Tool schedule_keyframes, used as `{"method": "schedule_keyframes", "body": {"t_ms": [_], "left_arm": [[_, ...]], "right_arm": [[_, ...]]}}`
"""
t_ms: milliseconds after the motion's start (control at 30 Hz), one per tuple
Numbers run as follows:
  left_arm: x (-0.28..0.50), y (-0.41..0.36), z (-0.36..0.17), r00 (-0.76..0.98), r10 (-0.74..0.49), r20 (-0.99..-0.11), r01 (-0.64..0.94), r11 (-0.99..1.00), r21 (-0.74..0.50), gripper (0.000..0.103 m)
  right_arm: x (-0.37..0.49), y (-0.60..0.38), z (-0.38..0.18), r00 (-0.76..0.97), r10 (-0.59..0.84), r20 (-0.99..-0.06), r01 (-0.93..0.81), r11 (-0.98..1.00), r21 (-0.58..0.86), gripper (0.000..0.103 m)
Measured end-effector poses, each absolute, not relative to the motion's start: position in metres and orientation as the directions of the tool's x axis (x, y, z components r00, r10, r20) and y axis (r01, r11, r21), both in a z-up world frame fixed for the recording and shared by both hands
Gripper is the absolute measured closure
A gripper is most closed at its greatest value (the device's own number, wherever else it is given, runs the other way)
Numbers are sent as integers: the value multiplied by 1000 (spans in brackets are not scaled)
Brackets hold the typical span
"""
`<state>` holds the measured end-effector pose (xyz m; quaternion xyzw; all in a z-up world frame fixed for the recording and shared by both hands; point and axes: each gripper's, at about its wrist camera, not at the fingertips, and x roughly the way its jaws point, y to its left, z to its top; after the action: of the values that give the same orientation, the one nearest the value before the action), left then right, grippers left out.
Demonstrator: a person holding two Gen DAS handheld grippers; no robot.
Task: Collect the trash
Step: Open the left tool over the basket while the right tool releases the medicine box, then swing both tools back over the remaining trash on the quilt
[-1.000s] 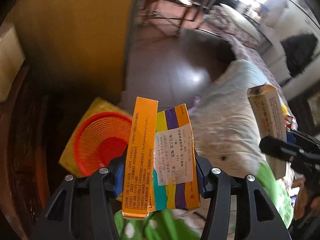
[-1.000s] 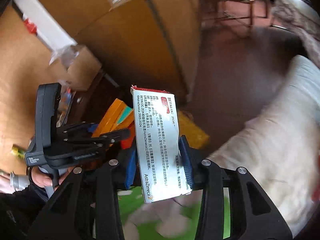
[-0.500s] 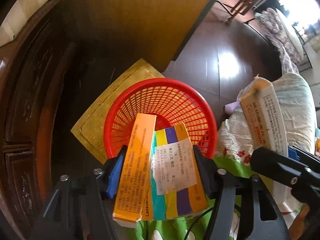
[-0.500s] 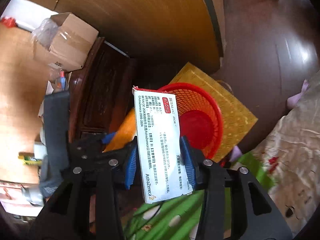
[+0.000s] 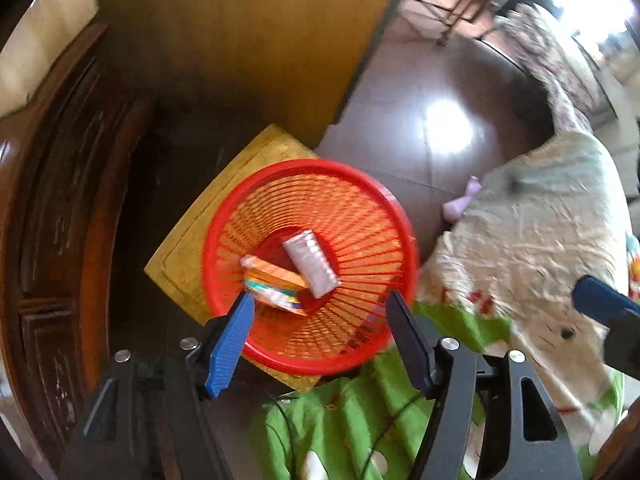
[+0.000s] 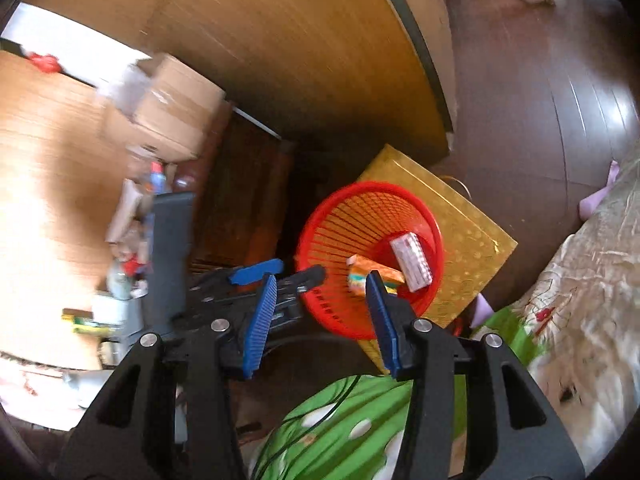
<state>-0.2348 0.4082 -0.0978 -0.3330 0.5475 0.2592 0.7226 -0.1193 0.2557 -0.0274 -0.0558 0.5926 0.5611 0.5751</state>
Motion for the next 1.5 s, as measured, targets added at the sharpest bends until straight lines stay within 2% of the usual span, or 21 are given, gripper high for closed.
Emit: {"method": "schedule_keyframes", "body": {"t_ms": [200,367,567,767,867,1067,1500], "left_arm": [[-210,361,-48,336,31,-941,-632,749,-201,35],[-187,315,-8,376,59,-925,-548,819,-170,34],[-153,246,28,424,59,-904,-409,903,-133,32],[-114,170,47,447,6,-895,-259,958,-123,31],[-96,132,49,445,-21,-895,-181,977,-113,29],[-55,74,41,424,-40,-905,-73,994,-78,29],[11,19,18,379,-54,-924,22,999,-50,29]], "right_arm": [[-102,160,31,-279,709,-648,-675,336,657,49],[-85,65,69,-163,771,-615,-665,375,646,48],[-72,-62,84,7,770,-637,-630,499,596,48],[-68,-169,70,133,731,-670,-545,618,567,48],[-61,-213,57,215,665,-715,-485,708,513,47],[-34,-249,21,354,466,-811,-336,873,355,47],[16,-217,-18,409,345,-845,-308,924,228,47]]}}
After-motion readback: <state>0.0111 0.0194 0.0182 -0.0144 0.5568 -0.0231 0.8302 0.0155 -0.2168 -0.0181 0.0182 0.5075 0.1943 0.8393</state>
